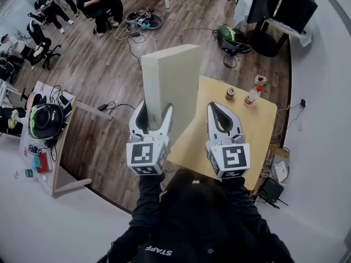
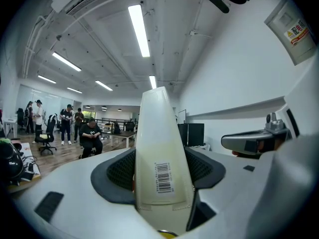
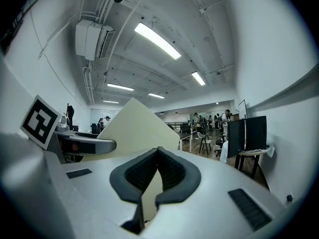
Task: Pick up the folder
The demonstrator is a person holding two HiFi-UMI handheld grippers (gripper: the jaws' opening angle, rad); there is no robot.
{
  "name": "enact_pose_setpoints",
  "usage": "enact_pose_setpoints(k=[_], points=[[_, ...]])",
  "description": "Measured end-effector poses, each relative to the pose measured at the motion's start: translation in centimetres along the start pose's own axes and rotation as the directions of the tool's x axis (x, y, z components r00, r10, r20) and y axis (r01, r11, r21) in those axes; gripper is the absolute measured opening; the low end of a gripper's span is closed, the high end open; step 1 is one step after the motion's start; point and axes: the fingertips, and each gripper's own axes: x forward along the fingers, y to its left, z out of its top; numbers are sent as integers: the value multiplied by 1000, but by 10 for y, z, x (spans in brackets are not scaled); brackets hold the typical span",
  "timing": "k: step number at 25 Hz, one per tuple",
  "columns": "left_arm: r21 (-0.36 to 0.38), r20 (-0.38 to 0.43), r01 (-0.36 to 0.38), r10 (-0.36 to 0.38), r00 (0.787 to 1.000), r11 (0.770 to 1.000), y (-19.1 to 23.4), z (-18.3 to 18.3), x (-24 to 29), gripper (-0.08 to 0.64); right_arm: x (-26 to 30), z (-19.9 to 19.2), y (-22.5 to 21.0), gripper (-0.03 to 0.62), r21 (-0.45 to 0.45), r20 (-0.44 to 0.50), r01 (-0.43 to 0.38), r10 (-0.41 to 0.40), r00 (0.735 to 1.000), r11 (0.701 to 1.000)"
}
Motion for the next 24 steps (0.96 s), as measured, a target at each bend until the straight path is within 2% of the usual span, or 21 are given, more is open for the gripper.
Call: enact_pose_setpoints(k=[10, 24], points=[[-5, -29, -9, 9, 1000, 1000, 4, -7, 4, 324, 6, -3, -3, 23, 5, -28, 12, -12, 1000, 1000], [-5, -55, -19, 18, 998, 1000, 5, -16, 13, 324, 12, -15, -6, 23, 8, -25, -12, 12, 1000, 1000]])
